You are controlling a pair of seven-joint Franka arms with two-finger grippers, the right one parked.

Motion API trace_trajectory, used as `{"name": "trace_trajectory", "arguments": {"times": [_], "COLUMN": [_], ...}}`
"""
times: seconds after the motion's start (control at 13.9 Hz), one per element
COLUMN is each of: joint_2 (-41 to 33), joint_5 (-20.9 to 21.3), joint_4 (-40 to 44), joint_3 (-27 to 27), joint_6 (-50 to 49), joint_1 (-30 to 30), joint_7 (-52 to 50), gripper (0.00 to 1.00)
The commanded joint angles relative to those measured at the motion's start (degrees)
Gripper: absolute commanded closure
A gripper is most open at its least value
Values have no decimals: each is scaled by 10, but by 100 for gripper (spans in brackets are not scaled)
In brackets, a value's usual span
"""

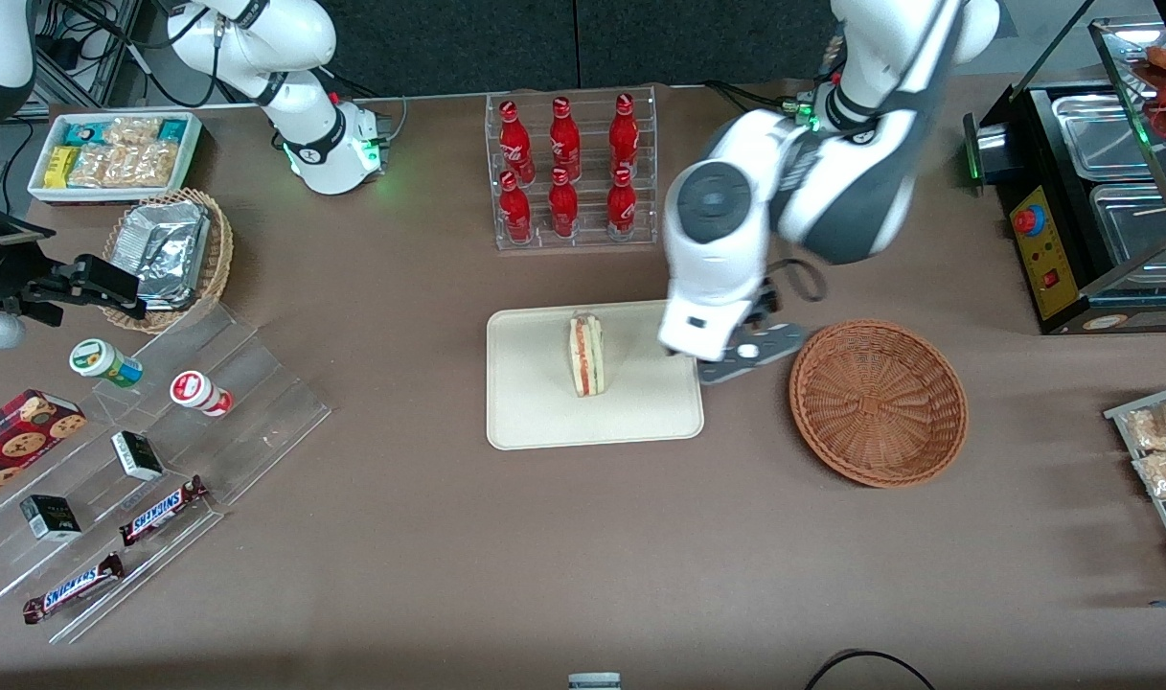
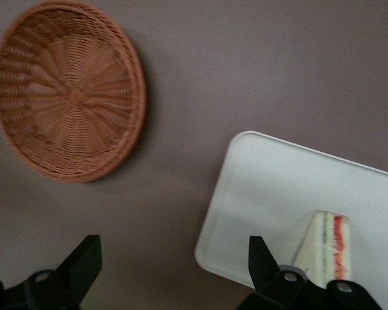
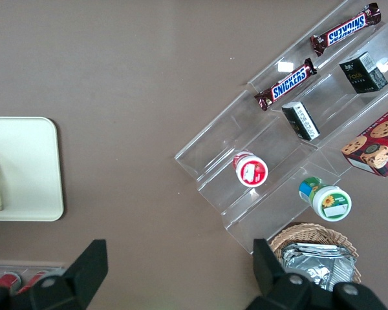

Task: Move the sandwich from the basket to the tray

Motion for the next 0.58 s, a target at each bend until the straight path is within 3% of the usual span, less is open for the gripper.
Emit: {"name": "trace_trajectory", "arguments": {"times": [0.0, 0.5], "joint_2": [-54, -152], "joint_5": [-16, -36], "joint_4": [-14, -13], "joint_3": [-4, -3], "joint_6": [-45, -149], "joint_1": [52, 203], "joint_7": [74, 305], "gripper": [0, 0]}}
